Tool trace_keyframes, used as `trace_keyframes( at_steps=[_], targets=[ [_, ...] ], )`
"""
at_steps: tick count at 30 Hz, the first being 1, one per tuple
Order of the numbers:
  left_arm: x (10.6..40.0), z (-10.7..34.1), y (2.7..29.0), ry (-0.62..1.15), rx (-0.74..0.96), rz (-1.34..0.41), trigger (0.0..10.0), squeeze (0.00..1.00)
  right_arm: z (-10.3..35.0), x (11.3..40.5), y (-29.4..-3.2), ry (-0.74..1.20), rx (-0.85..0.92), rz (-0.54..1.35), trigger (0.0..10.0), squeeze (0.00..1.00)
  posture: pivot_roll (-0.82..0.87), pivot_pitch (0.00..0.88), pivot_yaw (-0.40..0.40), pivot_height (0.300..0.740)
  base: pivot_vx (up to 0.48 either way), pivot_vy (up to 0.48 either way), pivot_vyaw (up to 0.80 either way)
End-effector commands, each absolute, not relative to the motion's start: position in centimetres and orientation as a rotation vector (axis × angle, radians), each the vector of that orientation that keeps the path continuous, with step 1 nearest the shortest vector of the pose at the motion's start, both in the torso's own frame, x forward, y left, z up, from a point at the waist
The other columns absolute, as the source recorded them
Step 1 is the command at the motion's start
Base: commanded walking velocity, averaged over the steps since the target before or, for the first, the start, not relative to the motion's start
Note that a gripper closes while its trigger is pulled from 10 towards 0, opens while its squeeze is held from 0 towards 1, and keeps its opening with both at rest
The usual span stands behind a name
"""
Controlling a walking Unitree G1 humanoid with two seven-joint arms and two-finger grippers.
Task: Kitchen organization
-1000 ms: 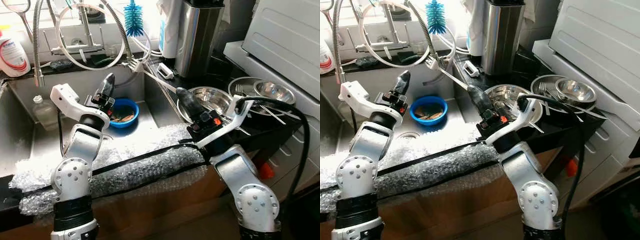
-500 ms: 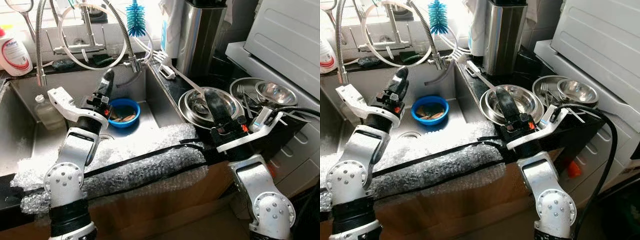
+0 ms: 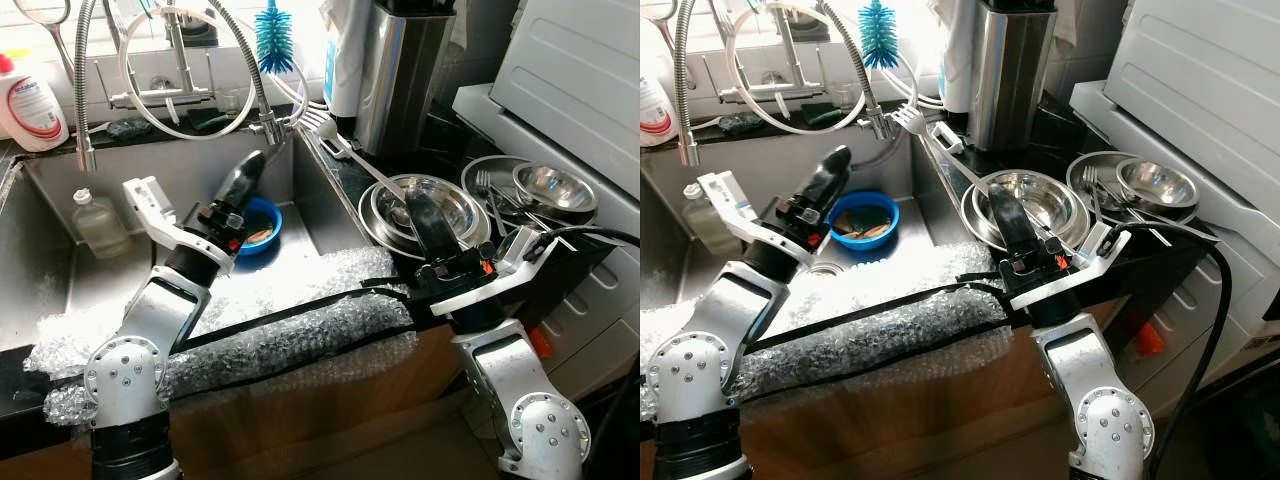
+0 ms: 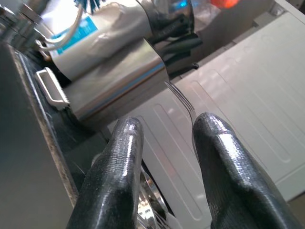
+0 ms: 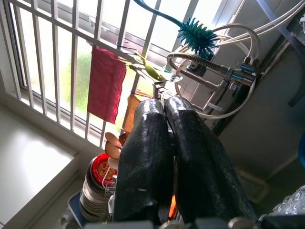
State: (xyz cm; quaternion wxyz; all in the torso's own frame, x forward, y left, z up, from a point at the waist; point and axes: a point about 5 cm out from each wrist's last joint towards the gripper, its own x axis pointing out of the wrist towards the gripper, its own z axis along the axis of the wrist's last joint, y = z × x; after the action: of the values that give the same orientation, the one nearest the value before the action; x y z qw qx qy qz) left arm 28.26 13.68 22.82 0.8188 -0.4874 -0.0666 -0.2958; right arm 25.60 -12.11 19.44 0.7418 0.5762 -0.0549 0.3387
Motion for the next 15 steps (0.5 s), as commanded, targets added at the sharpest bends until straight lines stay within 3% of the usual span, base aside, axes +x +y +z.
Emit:
trace_keyframes(
  at_steps=[1,15],
  targets=[
    [27.7,23.4,13.1,-0.152,-1.021,-0.690,10.0,0.00,19.6,25.6,-11.8,-0.111,1.273,0.759,10.0,0.00,-0.07,0.000,-0.037,0.740,0.000,0.000,0.00],
    [27.5,23.1,11.8,-0.123,-0.983,-0.743,10.0,0.00,20.1,25.1,-10.1,-0.062,1.243,0.829,10.0,0.00,-0.07,0.000,-0.047,0.740,0.000,0.000,0.00]
  ],
)
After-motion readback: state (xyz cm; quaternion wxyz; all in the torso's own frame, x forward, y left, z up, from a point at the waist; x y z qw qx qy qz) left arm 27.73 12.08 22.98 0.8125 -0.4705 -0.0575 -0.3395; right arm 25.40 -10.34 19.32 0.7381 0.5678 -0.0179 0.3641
